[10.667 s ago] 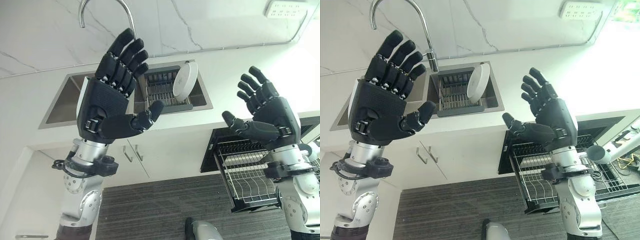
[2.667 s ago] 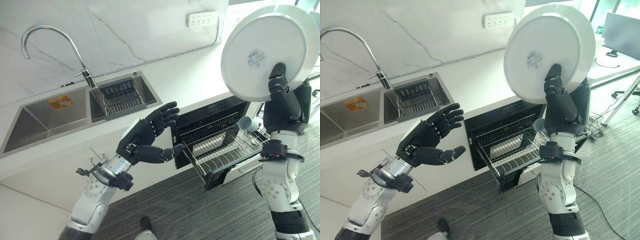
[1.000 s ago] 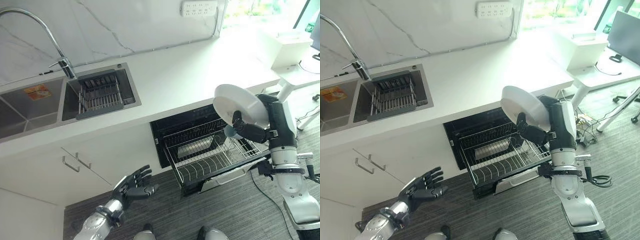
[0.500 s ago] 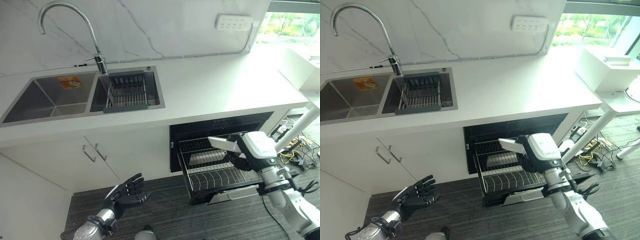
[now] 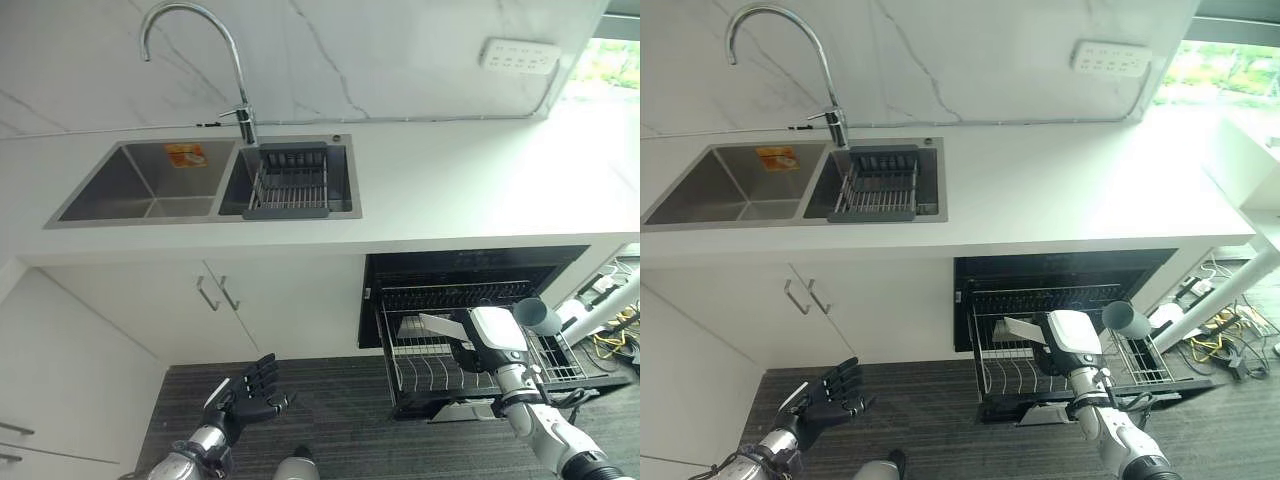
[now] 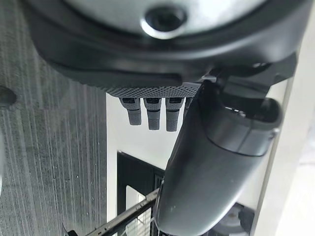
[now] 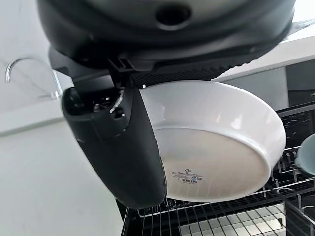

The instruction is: Place the dishes in the dishwasher.

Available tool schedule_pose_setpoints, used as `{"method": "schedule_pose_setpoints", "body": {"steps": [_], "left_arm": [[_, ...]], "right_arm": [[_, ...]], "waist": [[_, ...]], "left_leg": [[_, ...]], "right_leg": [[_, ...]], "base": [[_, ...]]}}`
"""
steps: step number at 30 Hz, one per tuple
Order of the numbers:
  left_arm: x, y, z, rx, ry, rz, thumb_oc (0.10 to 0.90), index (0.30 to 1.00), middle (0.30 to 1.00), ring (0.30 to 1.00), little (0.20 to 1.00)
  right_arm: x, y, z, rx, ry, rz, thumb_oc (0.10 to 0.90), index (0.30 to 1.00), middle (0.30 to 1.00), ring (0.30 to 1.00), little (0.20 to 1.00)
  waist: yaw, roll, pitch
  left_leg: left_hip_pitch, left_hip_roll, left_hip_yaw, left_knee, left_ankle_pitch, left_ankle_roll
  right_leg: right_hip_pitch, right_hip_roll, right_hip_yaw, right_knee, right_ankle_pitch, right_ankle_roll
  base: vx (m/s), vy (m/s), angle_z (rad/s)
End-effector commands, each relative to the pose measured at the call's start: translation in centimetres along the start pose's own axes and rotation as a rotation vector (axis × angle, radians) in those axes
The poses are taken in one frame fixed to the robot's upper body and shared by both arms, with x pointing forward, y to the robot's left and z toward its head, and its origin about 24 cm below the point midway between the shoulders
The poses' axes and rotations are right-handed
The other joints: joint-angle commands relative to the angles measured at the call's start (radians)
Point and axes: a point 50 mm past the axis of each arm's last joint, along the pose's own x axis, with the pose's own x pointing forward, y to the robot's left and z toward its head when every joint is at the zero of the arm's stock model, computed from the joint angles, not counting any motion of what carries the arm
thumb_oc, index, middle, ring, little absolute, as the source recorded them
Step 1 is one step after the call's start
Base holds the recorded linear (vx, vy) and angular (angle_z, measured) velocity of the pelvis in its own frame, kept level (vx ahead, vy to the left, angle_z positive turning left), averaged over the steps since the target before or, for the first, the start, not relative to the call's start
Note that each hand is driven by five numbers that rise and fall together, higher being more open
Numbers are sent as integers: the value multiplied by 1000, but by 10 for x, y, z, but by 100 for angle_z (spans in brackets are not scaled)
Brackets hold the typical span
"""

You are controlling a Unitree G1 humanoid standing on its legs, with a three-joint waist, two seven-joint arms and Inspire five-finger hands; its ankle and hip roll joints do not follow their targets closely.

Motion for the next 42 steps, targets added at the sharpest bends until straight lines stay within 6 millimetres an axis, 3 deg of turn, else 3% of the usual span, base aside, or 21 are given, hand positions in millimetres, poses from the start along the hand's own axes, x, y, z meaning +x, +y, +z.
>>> {"method": "schedule_pose_setpoints", "body": {"steps": [1,15,25,31,42], "left_arm": [[6,-5,50,107,-221,-64,800,900,900,900,900],[12,-8,58,146,-215,-94,800,900,900,900,900],[9,1,71,198,-305,26,800,900,900,900,900],[5,15,91,222,-444,165,800,900,900,900,900],[7,14,112,214,-535,212,800,900,900,900,900]], "right_arm": [[46,-58,8,-4,-68,-241,400,300,300,300,300],[69,-59,-14,-133,26,54,400,300,300,300,300],[70,-55,-23,-227,78,0,400,300,300,300,300],[83,-83,-32,-285,169,-192,400,300,300,300,300],[102,-125,-35,-338,211,-296,400,300,300,300,300]], "waist": [[4,-17,3],[61,-30,25],[88,-33,47],[126,-27,107],[140,-15,176]], "left_leg": [[-14,36,6,114,-154,-21],[-35,18,-41,114,-136,-24],[-40,12,-67,114,-133,-20],[-105,4,-105,114,-113,-18],[-180,9,-118,114,-98,-14]], "right_leg": [[79,-37,22,-114,27,122],[99,-37,-7,-114,28,124],[105,-35,-17,-114,32,126],[65,-27,-15,-114,42,127],[5,-15,9,-114,43,122]], "base": [[3,-27,24],[-2,-18,9],[5,-21,4],[-91,-91,9],[-80,-29,1]]}}
